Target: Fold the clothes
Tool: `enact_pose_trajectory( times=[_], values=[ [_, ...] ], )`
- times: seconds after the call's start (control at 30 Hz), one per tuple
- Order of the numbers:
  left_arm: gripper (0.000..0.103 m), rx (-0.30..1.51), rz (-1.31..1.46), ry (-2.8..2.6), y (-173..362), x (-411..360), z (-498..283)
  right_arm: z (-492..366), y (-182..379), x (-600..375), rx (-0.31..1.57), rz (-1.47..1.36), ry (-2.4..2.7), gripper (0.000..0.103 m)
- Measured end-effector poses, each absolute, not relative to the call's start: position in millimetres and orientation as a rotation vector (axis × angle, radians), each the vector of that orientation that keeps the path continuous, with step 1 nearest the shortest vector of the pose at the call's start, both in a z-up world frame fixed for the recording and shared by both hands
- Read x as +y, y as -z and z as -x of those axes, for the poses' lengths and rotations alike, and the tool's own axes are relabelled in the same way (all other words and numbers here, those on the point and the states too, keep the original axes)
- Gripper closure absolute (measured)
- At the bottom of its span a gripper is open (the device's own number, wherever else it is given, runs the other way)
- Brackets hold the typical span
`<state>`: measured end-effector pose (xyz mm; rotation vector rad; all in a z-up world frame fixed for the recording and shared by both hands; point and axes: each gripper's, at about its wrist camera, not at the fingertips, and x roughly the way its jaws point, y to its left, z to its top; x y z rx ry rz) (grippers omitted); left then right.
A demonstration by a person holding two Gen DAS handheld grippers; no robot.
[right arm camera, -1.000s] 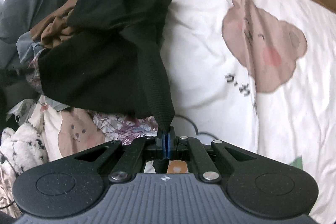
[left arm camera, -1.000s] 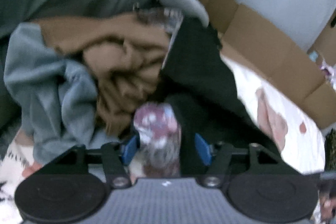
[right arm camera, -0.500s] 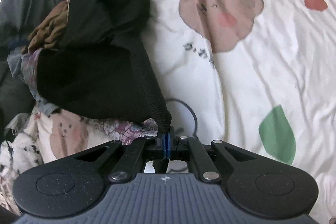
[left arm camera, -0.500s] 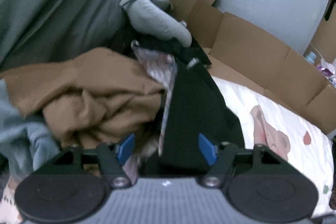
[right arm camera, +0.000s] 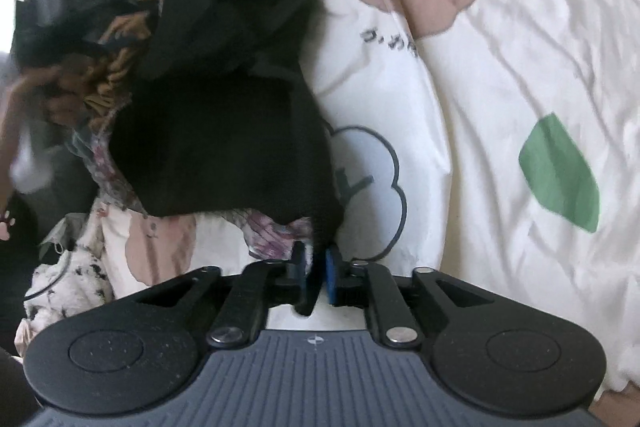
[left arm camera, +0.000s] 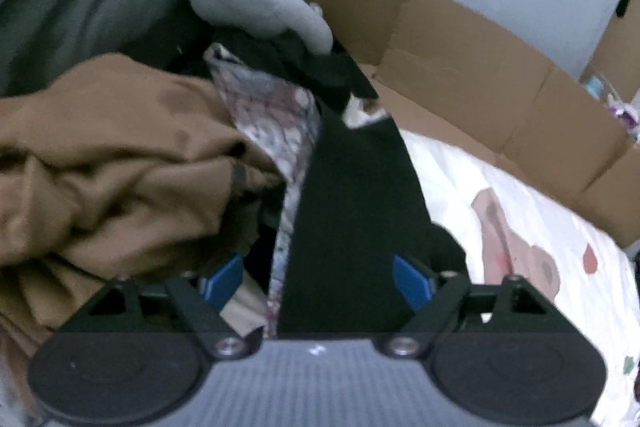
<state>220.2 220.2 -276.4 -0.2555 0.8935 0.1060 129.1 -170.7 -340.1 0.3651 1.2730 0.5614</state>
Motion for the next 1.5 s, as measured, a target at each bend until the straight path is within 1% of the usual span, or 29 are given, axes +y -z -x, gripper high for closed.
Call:
enact_pose_trajectory(
  times=[0.07, 0.2, 0.3, 0.33, 0.37, 0.4, 0.47, 0.5, 0.53, 0.87, 0.93, 1.03, 1.23, 1.37, 1.5],
  values=[
    [0.019, 0.903, 0.260, -0.111, 284.9, 219.6, -223.4, -130.0, 335.8, -177.2, 1.256, -0.381, -0.552, 0.076],
    [0.021, 0.900, 0.296, -0.110, 293.0, 224.7, -231.2, -132.7, 329.5, -188.5, 1.225, -0.413, -0.524, 0.076],
    [0.034, 0.895, 0.334, -0.120, 293.1, 228.1, -237.0, -135.7, 326.0, -195.3, 1.210, -0.426, -0.507, 0.076],
    [0.045, 0.896, 0.356, -0.118, 292.7, 229.2, -239.0, -137.0, 325.7, -197.9, 1.209, -0.434, -0.499, 0.076],
    [0.053, 0.898, 0.380, -0.118, 292.1, 230.1, -240.7, -138.1, 325.5, -200.5, 1.209, -0.440, -0.490, 0.076],
    [0.057, 0.898, 0.403, -0.117, 290.9, 230.4, -241.4, -139.2, 324.9, -203.4, 1.211, -0.447, -0.478, 0.076],
    [0.082, 0.898, 0.412, -0.089, 288.6, 227.5, -241.1, -140.5, 323.2, -208.5, 1.217, -0.451, -0.451, 0.076],
    [0.087, 0.901, 0.414, -0.076, 287.8, 225.3, -240.9, -140.7, 321.9, -210.6, 1.214, -0.448, -0.441, 0.076],
    [0.096, 0.902, 0.419, -0.065, 287.0, 222.7, -240.3, -140.4, 319.7, -212.5, 1.203, -0.441, -0.434, 0.076],
    [0.097, 0.859, 0.405, 0.093, 247.5, 155.0, -238.5, -142.2, 306.5, -233.1, 1.131, -0.480, -0.363, 0.075],
    [0.098, 0.858, 0.419, 0.122, 244.3, 141.8, -239.2, -143.5, 304.8, -236.7, 1.122, -0.487, -0.354, 0.074],
    [0.098, 0.867, 0.427, 0.153, 241.1, 128.1, -237.1, -144.8, 303.5, -240.9, 1.112, -0.498, -0.343, 0.070],
    [0.098, 0.910, 0.455, 0.237, 251.4, 93.3, -242.9, -148.3, 304.3, -246.3, 1.099, -0.537, -0.327, 0.068],
    [0.098, 0.948, 0.456, 0.308, 258.9, 69.1, -242.9, -149.5, 301.6, -249.8, 1.079, -0.545, -0.318, 0.060],
    [0.098, 0.989, 0.430, 0.360, 270.7, 49.5, -241.2, -150.2, 302.7, -254.1, 1.066, -0.566, -0.305, 0.060]
  ],
)
